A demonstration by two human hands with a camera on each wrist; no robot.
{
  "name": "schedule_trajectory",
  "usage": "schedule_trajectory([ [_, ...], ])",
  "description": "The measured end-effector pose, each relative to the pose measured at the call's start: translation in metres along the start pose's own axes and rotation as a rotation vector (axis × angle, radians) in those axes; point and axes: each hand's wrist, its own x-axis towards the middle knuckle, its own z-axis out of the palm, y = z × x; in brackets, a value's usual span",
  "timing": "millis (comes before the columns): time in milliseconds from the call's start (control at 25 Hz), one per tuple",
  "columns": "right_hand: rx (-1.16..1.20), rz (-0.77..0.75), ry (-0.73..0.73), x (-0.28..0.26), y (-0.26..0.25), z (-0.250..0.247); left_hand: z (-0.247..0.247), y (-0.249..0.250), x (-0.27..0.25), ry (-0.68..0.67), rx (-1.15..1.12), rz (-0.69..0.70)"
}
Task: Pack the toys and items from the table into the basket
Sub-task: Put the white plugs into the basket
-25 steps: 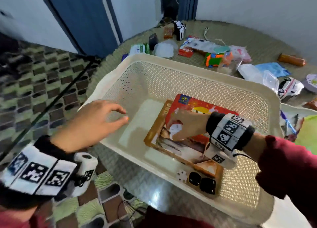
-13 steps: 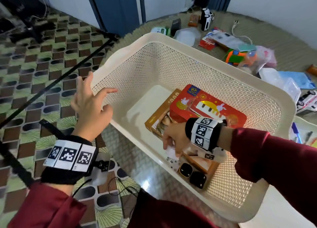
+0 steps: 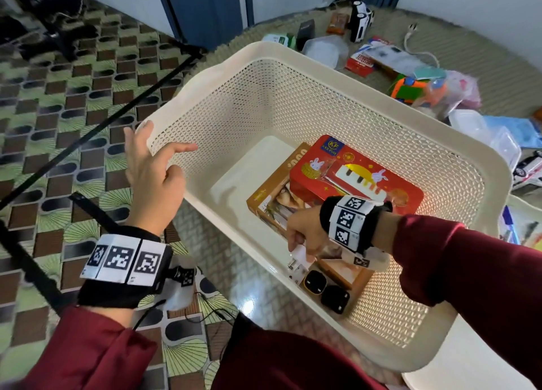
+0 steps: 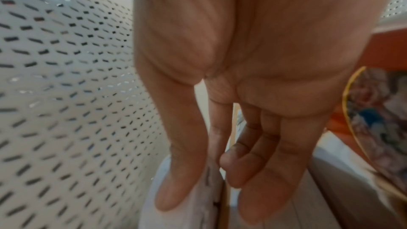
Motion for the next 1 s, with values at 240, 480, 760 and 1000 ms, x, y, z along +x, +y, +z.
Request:
schedule_trajectory([
  [240, -0.076, -0.02, -0.058, 0.003, -0.005, 0.001, 0.004, -0.004, 0.002, 0.024, -0.025, 0.017],
  [480, -0.152, -0.021, -0.067, -0.004, -0.009, -0.001, 0.005, -0.008, 0.002, 0.036, -0.029, 0.05],
  [760, -0.222, -0.03, -0.064, -0.01, -0.012, 0.001, 0.008, -0.011, 0.002, 0.059, -0.044, 0.08],
  [1000, -0.152, -0.038, -0.085, -0.01, -0.014, -0.004, 0.008, -0.011, 0.002, 0.06, -0.029, 0.086],
])
